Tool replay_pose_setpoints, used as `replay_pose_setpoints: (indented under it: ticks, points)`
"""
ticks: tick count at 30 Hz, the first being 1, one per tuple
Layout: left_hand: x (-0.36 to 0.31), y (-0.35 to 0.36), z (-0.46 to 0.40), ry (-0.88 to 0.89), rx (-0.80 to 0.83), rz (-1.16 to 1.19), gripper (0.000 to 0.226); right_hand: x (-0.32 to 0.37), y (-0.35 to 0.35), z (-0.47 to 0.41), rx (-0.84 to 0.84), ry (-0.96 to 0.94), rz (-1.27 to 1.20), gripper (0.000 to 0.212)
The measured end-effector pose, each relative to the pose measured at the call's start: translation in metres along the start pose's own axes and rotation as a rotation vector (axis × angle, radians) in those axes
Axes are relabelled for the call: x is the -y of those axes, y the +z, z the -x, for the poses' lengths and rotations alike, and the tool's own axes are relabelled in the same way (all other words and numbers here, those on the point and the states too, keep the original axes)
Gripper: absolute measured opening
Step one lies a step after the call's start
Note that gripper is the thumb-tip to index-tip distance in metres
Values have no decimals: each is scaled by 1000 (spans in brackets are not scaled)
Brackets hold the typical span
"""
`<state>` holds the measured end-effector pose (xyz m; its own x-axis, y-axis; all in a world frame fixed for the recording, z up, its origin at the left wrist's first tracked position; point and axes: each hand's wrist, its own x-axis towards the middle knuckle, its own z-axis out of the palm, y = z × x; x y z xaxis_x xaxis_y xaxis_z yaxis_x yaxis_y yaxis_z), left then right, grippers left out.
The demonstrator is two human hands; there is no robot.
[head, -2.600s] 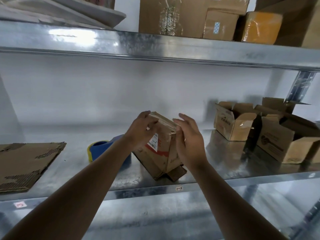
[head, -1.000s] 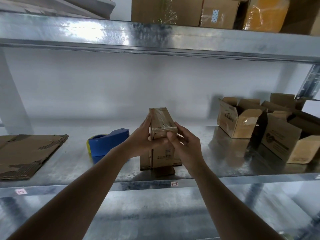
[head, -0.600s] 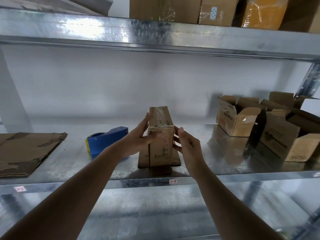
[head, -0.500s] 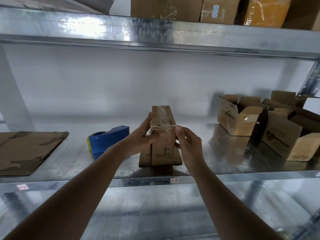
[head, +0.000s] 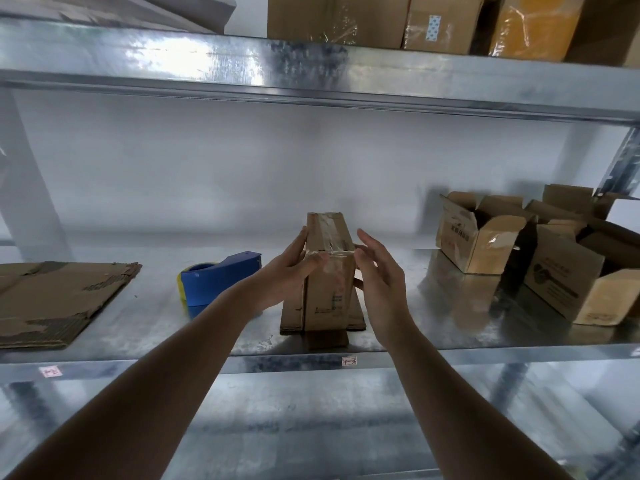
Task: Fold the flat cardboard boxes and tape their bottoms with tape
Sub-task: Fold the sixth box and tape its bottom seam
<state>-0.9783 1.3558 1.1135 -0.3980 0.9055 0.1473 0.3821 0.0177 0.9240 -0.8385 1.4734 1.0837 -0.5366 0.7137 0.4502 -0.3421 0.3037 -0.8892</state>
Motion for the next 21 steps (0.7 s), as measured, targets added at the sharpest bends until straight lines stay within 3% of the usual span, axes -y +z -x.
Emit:
replay_pose_setpoints:
  ticks: [4,10,14,19,21]
  points:
    - [-13,11,-2,32,-38,98,28,13,13,-6,-130,29,208,35]
    - [-10,10,-1,28,-105,119,32,22,24,-13,-193,205,58,25]
    - [-12,8,0,4,-85,130,32,26,30,-18,-229,318,-24,30]
    - [-13,5,-2,4,-87,121,32,35,28,-7,-94,117,411,51]
    - [-11,2,-3,-14,-84,91,46,39,29,-6,-95,106,441,54]
